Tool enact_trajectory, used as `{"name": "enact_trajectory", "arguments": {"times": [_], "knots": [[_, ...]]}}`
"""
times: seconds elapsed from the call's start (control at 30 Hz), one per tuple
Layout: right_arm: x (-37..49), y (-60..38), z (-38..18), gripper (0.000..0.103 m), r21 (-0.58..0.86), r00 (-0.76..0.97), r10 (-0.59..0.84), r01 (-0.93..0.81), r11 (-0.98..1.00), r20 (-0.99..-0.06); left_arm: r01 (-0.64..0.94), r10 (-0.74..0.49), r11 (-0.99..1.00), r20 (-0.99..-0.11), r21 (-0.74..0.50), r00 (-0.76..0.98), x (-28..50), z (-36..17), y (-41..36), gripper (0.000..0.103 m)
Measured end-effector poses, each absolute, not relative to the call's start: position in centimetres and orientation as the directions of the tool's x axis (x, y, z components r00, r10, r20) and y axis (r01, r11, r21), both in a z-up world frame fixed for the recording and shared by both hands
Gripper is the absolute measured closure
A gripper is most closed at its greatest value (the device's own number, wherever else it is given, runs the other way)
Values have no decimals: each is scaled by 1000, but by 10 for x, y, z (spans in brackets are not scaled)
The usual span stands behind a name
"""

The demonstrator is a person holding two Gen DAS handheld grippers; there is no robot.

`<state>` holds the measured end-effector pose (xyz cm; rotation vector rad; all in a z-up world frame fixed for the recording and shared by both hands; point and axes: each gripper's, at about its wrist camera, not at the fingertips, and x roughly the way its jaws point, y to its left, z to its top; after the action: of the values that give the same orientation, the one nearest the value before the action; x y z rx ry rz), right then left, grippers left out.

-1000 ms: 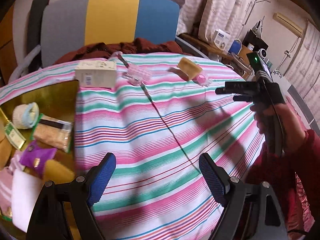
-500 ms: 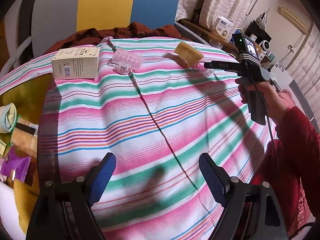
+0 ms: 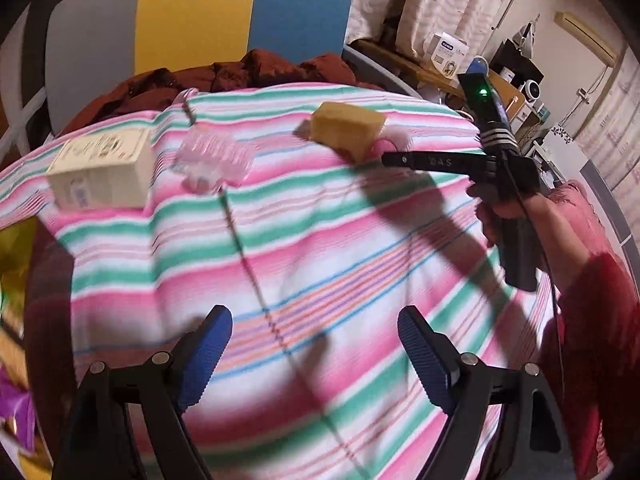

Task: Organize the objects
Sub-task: 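Move both tools back to the items and grasp the pink hair curler with the right tool, then grasp the yellow sponge with the left tool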

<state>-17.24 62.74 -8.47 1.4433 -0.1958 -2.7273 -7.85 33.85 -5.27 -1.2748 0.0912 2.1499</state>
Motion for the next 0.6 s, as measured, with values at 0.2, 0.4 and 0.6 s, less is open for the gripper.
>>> {"name": "enact_trajectory", "arguments": {"times": [0.2,0.4,0.6], "knots": [[-164,640,-85,49,172,-476,-92,-128,-977,-874,-511,466,-824,-807,-246,-363,-107,-52,368,17],[-154,649,-80,49,186,-478,-104,-128,-974,-872,-425,538,-819,-775,-386,-332,-158,-49,402,13],[-158,644,-87,49,155,-461,-89,-108,-982,-883,-387,581,-798,-759,-462,-293,-200,-46,454,7]]}}
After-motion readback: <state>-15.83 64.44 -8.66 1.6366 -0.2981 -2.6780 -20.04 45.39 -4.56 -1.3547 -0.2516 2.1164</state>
